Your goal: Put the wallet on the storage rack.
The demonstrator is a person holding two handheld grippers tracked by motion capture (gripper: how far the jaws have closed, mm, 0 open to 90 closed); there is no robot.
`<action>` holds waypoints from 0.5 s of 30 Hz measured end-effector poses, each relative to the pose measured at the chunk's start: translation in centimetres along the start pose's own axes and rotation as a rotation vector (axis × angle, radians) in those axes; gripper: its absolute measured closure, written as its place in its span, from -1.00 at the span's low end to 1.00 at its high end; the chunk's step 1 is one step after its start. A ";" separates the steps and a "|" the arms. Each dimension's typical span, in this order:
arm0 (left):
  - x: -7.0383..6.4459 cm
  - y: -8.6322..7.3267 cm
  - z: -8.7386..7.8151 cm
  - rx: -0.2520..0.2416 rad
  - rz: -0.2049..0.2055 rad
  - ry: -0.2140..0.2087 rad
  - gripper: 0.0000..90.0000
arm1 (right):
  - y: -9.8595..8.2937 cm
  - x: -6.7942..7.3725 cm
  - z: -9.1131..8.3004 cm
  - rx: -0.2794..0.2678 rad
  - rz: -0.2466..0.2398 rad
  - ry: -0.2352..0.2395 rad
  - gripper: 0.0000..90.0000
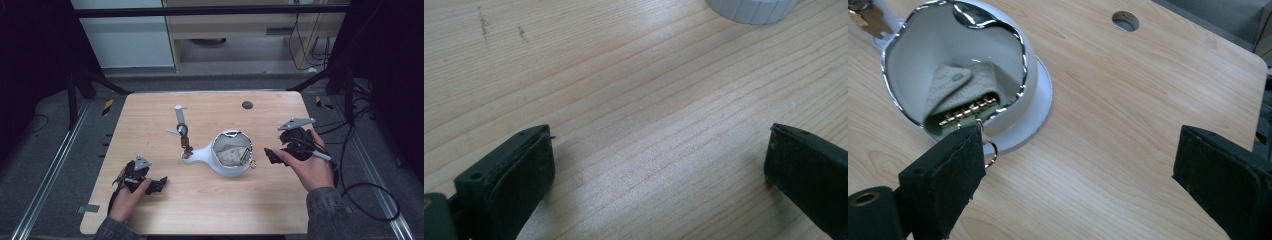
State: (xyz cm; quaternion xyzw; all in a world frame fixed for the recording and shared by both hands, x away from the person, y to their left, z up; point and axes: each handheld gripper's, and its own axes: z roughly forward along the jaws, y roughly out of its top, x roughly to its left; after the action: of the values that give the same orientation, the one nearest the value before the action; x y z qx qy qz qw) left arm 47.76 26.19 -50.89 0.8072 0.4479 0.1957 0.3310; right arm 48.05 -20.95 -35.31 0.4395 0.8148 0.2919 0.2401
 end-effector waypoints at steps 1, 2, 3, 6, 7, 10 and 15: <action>0.0 0.0 0.0 0.000 0.000 0.000 -1.00 | -0.2 -0.2 -0.1 -0.002 0.001 -0.005 -0.87; 0.0 0.0 0.0 0.000 -0.001 0.000 -1.00 | -0.5 -0.4 -0.2 -0.004 0.009 -0.007 -0.87; 0.0 0.0 0.0 0.000 0.000 0.000 -1.00 | -0.7 -0.5 -0.4 -0.010 0.020 -0.011 -0.87; 0.0 0.0 0.0 0.000 -0.001 0.000 -1.00 | -1.5 -1.3 -0.8 -0.018 0.043 -0.019 -0.89; 0.0 0.0 0.0 0.000 0.000 0.000 -1.00 | -1.9 -1.6 -0.9 -0.020 0.054 -0.025 -0.89; 0.0 0.0 0.0 0.000 0.000 0.000 -1.00 | -2.9 -2.6 -0.8 -0.021 0.086 -0.037 -0.89; 0.0 0.0 0.0 0.000 0.000 -0.001 -1.00 | -4.8 -3.8 -0.5 -0.022 0.141 -0.057 -0.89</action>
State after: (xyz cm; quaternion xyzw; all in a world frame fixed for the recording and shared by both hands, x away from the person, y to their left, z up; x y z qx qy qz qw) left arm 47.74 26.19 -50.89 0.8072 0.4480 0.1953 0.3311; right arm 46.90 -26.45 -37.74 0.5012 0.7715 0.3043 0.2469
